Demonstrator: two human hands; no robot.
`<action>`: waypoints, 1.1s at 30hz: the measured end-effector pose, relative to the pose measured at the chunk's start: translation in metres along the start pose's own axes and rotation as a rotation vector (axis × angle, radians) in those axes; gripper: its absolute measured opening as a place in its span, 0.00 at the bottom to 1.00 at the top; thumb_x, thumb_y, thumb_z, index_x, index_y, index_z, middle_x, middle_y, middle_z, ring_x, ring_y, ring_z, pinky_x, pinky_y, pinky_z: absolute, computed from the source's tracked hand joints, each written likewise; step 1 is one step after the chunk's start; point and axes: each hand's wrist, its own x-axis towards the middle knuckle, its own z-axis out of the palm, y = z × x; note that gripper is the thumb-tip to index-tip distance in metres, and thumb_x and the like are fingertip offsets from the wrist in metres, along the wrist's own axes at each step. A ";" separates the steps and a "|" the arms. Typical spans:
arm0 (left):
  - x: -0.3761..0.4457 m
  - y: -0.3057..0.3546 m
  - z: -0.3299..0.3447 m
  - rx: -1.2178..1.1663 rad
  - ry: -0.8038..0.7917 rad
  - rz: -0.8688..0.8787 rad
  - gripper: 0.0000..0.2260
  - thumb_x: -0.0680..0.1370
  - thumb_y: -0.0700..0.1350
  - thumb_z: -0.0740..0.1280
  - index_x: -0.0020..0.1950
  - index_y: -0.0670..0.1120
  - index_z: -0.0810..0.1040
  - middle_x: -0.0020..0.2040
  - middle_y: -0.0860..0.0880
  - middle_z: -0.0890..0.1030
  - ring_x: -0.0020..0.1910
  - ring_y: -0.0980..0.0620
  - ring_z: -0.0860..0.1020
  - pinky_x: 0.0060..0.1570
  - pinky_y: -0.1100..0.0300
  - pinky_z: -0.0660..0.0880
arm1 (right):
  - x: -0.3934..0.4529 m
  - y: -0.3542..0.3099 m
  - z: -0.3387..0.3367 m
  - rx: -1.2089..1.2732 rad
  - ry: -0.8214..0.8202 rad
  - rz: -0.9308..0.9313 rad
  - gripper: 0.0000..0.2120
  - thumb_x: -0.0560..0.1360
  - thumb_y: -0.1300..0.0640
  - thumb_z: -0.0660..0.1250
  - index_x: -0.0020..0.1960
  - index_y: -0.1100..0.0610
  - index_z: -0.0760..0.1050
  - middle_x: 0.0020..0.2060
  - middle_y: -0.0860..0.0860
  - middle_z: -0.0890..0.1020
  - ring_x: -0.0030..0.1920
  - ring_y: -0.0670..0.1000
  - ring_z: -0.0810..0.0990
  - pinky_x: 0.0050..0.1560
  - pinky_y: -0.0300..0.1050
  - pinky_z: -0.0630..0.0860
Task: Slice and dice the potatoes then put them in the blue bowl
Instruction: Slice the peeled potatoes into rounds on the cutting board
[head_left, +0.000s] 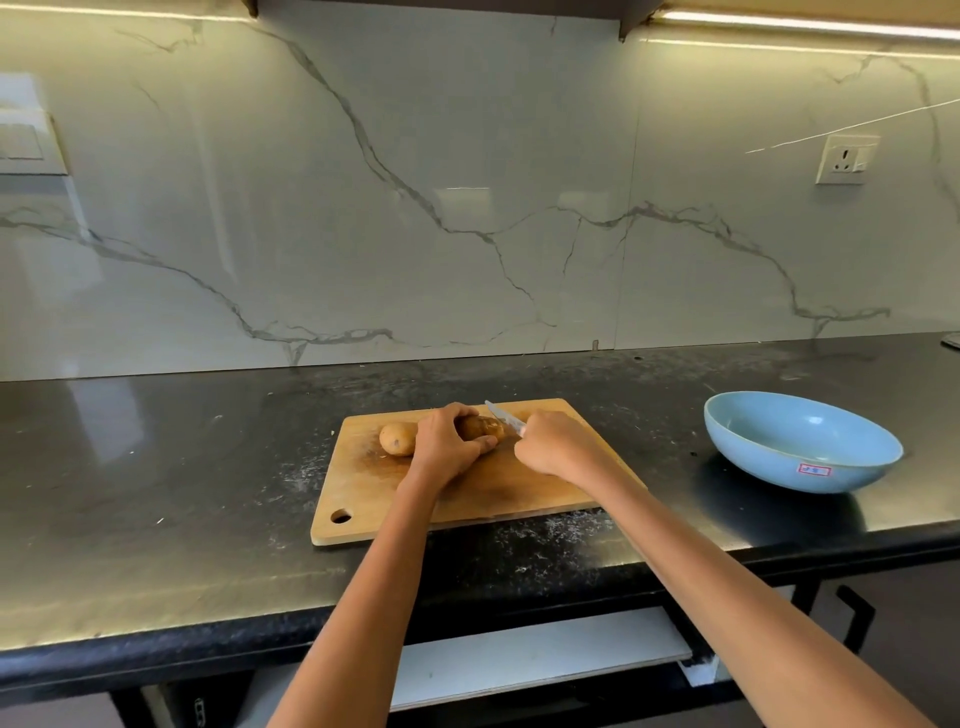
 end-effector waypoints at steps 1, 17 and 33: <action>0.000 0.000 0.000 -0.006 0.002 -0.003 0.22 0.72 0.47 0.73 0.64 0.44 0.73 0.59 0.45 0.77 0.57 0.50 0.73 0.52 0.64 0.69 | 0.000 -0.001 0.001 -0.006 0.005 -0.001 0.13 0.77 0.60 0.56 0.58 0.64 0.73 0.32 0.51 0.70 0.28 0.47 0.67 0.25 0.39 0.61; -0.002 0.001 0.002 -0.003 0.049 0.053 0.20 0.70 0.43 0.74 0.60 0.43 0.76 0.57 0.45 0.79 0.55 0.49 0.75 0.53 0.64 0.69 | 0.019 -0.014 0.019 -0.045 0.020 0.038 0.13 0.79 0.55 0.57 0.37 0.58 0.67 0.32 0.50 0.69 0.30 0.47 0.67 0.26 0.39 0.60; -0.002 -0.004 0.000 0.022 0.107 -0.040 0.23 0.71 0.48 0.73 0.63 0.43 0.73 0.58 0.45 0.77 0.56 0.49 0.74 0.50 0.64 0.68 | -0.007 0.013 0.015 -0.166 -0.059 -0.059 0.07 0.77 0.62 0.55 0.47 0.61 0.72 0.39 0.53 0.74 0.35 0.50 0.69 0.29 0.40 0.63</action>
